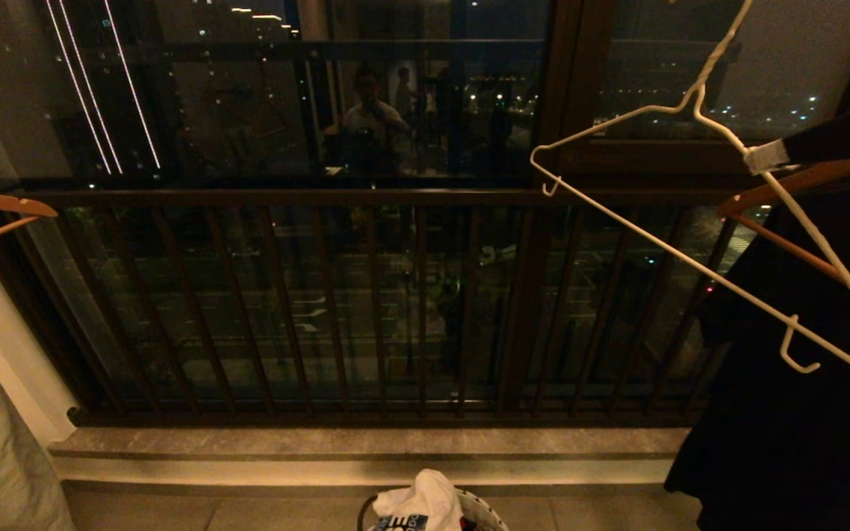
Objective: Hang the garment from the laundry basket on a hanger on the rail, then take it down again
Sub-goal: Pick up the clothes rack on the clothesline
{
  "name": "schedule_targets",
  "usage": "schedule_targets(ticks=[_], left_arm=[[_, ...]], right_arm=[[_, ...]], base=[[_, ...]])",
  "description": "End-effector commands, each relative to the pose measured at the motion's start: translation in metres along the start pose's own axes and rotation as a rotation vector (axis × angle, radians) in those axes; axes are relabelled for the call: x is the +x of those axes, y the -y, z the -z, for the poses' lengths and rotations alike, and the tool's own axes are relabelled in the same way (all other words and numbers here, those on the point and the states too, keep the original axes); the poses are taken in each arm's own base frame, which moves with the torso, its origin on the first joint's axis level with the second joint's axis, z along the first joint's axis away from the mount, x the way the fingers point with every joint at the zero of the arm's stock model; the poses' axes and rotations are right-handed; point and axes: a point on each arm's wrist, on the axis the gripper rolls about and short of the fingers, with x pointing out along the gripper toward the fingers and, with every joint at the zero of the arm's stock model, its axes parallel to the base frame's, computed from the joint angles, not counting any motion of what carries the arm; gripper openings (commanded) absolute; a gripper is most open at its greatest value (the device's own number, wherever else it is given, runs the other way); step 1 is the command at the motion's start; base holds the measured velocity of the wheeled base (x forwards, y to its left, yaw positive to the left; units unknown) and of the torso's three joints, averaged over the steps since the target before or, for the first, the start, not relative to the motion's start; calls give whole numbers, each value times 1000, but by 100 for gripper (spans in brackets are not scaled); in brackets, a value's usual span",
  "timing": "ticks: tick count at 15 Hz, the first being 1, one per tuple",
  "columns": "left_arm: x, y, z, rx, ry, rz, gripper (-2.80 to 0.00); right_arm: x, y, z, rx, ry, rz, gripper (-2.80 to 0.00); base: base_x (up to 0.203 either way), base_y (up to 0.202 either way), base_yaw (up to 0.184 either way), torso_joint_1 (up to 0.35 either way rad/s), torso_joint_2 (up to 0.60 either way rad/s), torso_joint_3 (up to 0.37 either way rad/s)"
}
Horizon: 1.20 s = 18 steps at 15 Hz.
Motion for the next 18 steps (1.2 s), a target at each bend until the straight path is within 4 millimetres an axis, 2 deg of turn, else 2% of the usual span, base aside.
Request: schedule_targets(ticks=[1,4,7,10,11,18], left_arm=[[0,0,0,-1,-1,-1,-280],[0,0,0,-1,-1,0,-280],[0,0,0,-1,0,0,-280],[0,0,0,-1,0,-1,-280],[0,0,0,-1,-2,0,-280],[0,0,0,-1,0,0,-280]], right_arm=[[33,4,2,-8,-78,-2,0],[63,10,3,-14,-127,34,0],[72,11,4,-15,-140,49,0],[71,11,10,-47,-166,53,0],[72,11,12,-53,-177,56,-280],[69,11,13,-57,-178,89,-280]], base=[[0,0,0,0,0,0],[0,0,0,0,0,0],[0,0,0,0,0,0],[0,0,0,0,0,0],[0,0,0,0,0,0],[0,0,0,0,0,0]])
